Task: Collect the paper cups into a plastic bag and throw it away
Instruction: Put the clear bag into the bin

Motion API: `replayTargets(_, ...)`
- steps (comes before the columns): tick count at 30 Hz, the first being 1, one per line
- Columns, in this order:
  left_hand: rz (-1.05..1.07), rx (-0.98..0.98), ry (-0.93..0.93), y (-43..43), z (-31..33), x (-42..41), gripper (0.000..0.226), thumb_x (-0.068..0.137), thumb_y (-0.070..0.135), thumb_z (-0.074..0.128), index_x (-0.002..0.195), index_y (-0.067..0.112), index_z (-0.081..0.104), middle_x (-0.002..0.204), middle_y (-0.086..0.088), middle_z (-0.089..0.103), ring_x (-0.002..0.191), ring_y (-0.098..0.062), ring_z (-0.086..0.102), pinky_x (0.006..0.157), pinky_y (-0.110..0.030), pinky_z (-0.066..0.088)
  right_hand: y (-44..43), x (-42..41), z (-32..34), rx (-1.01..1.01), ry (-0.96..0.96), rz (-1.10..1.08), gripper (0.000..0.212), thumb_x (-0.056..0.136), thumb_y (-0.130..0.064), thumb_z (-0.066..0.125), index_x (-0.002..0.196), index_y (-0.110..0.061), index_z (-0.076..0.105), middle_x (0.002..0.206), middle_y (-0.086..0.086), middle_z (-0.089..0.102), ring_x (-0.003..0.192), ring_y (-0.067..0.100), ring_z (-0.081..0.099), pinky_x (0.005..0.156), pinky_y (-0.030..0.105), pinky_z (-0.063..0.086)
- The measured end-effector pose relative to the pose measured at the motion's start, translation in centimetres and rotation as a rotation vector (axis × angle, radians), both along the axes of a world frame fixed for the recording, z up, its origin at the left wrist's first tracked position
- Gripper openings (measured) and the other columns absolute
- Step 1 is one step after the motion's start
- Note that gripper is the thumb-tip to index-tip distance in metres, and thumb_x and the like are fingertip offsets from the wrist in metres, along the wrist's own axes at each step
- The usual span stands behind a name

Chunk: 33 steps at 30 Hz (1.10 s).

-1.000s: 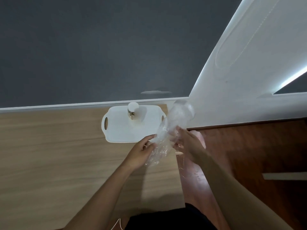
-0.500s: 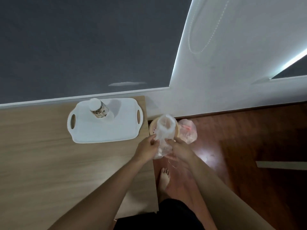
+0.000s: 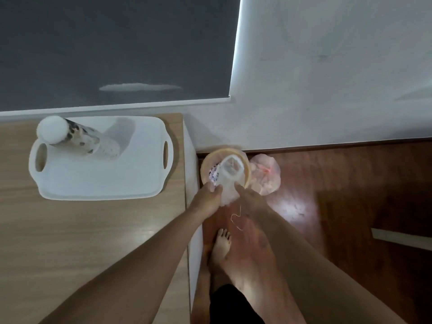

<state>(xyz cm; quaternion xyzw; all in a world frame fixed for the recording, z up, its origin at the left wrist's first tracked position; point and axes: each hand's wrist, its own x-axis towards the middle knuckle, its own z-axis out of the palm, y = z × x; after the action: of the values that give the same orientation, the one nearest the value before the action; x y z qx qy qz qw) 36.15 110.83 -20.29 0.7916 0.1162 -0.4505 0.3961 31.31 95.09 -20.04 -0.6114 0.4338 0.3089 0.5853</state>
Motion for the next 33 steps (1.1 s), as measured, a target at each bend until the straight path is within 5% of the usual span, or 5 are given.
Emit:
replayTargets(5, -0.003, 0.077, 0.031, 0.8, -0.7, -0.3, 0.061, 0.118, 0.053, 0.041, 0.157, 0.009, 0.057, 0.144, -0.008, 0.067, 0.113, -0.019, 0.062, 0.083, -0.033, 0.041, -0.9, -0.8, -2.2, -0.107, 0.020, 0.327, 0.055, 0.113, -0.061, 0.045, 0.152, -0.025, 0.058, 0.106, -0.001, 0.066, 0.128, 0.025, 0.060, 0.129, 0.050, 0.041)
replayTargets(10, 0.024, 0.046, -0.039, 2.5, 0.6, -0.3, 0.056, 0.117, 0.050, 0.047, 0.159, 0.014, 0.057, 0.158, -0.005, 0.064, 0.107, -0.006, 0.059, 0.074, -0.017, 0.037, -0.9, -0.5, -1.4, -0.140, -0.046, 0.269, 0.037, 0.116, -0.049, 0.052, 0.097, -0.019, 0.063, 0.082, 0.005, 0.059, 0.106, 0.035, 0.066, 0.116, 0.056, 0.051)
replayTargets(18, 0.055, -0.121, -0.245, 6.7, 4.7, -1.8, 0.043, 0.119, 0.035, 0.051, 0.158, 0.021, 0.061, 0.155, 0.004, 0.068, 0.130, -0.004, 0.061, 0.088, -0.001, 0.040, 3.8, -0.2, 3.1, -0.212, -0.121, 0.252, 0.039, 0.113, -0.046, 0.055, 0.128, -0.014, 0.071, 0.125, 0.015, 0.075, 0.111, 0.029, 0.067, 0.096, 0.038, 0.049)
replayTargets(28, -0.002, 0.035, -0.614, 22.1, 5.4, -7.1, 0.033, 0.112, 0.006, 0.061, 0.142, 0.009, 0.075, 0.148, -0.005, 0.067, 0.140, -0.021, 0.061, 0.128, -0.040, 0.045, 17.8, -4.7, 5.4, -0.727, -0.738, 0.722, 0.046, 0.105, -0.018, 0.061, 0.149, -0.006, 0.060, 0.156, 0.017, 0.056, 0.145, 0.037, 0.053, 0.119, 0.052, 0.048)
replayTargets(33, -0.264, 0.299, -0.710, 32.6, 2.3, -9.1, 0.063, 0.116, 0.043, 0.053, 0.176, 0.032, 0.036, 0.189, 0.003, 0.018, 0.174, -0.029, 0.015, 0.139, -0.054, 0.017, 26.0, -8.5, 3.7, -0.748, -0.850, 0.865, 0.053, 0.106, -0.027, 0.061, 0.156, -0.006, 0.058, 0.165, 0.013, 0.051, 0.155, 0.036, 0.046, 0.126, 0.056, 0.040)
